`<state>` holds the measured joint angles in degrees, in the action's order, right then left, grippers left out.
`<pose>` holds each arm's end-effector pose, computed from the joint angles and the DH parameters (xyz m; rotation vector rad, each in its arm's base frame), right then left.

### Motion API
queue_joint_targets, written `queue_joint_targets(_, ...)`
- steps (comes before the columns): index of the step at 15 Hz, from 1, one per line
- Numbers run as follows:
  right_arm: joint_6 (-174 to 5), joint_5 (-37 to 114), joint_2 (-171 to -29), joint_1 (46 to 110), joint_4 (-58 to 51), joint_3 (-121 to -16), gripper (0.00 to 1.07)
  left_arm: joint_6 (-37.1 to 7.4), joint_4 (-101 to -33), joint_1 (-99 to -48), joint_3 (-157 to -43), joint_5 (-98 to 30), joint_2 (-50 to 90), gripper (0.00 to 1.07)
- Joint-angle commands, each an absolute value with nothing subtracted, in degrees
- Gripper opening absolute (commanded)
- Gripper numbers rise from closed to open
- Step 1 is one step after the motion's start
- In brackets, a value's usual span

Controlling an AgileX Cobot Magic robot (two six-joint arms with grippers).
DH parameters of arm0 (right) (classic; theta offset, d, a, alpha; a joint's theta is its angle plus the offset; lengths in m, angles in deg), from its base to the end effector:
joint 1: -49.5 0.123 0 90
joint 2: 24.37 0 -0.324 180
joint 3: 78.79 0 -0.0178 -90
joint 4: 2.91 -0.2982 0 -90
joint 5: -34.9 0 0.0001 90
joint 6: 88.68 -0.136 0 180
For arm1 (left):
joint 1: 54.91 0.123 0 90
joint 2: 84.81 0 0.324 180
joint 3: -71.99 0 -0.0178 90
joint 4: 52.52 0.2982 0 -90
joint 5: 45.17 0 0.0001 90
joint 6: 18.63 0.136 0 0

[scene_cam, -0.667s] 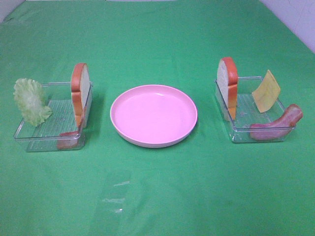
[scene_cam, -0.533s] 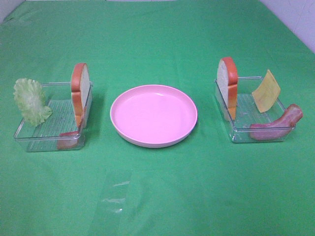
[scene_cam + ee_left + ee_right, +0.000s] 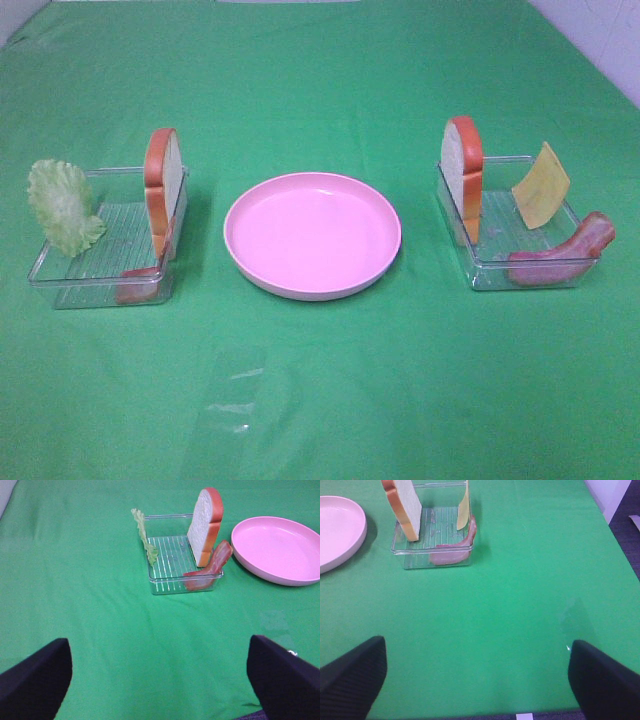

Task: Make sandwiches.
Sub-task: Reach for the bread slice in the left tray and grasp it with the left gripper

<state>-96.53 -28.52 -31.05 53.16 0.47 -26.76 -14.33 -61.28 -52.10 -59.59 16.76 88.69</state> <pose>0.0392 -0.0047 0.2585 0.0808 2.1288 0.0467 0.0332 -0.0167 0.2853 0.0376 2.0312 -0.1045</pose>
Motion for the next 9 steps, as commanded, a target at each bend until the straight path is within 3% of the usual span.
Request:
queue_joint_targets(1,-96.24,-28.41,-29.96,52.94,0.82,-26.59,0.96,-15.02,-61.34,-51.93,-59.53,16.48,89.49,0.86)
queue_joint_targets(5,-96.24,-28.41,-29.96,52.94,0.82,-26.59,0.96,-15.99,-61.11,-51.93,-60.28,15.33,87.49,0.86)
queue_joint_targets(9,-96.24,-28.41,-29.96,52.94,0.82,-26.59,0.96,-19.66,-61.05,-52.16,-64.8,-1.17,69.84,0.86)
